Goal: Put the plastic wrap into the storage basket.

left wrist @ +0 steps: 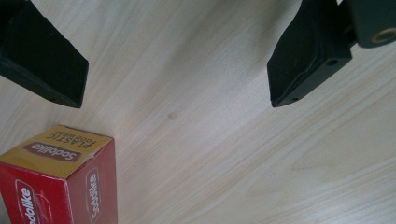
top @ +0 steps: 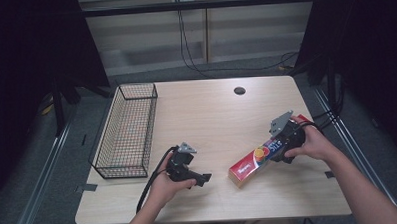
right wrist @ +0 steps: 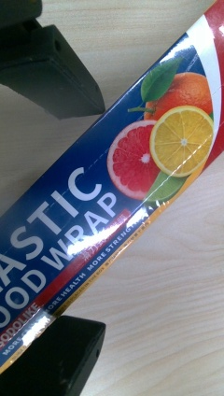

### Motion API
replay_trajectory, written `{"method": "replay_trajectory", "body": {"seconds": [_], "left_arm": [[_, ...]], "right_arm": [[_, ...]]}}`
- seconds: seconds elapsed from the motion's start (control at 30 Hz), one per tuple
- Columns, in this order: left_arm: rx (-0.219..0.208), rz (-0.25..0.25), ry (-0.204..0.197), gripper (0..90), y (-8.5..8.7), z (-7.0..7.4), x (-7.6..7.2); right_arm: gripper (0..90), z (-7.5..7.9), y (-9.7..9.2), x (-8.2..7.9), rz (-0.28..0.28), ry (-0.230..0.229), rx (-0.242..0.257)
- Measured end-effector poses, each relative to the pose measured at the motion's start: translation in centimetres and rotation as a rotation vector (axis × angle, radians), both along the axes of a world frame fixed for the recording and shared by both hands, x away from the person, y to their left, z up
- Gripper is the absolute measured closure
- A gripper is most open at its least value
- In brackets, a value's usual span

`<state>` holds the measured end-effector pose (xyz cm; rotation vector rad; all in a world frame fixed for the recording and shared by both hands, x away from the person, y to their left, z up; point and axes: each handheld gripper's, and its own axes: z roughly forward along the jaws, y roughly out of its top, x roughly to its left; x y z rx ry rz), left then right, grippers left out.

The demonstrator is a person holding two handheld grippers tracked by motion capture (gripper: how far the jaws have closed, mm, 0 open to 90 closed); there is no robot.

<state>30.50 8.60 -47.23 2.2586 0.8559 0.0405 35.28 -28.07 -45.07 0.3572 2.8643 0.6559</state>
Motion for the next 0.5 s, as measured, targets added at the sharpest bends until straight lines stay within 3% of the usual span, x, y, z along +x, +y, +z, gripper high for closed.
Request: {"method": "replay_trajectory", "body": {"seconds": [0.5], "left_arm": [[0.007,-0.006,0.008,5.3,0.04,-0.17,0.13]], "right_arm": [[0.4,-0.53,0.24,0.03,0.028,-0.003,-0.001]]}}
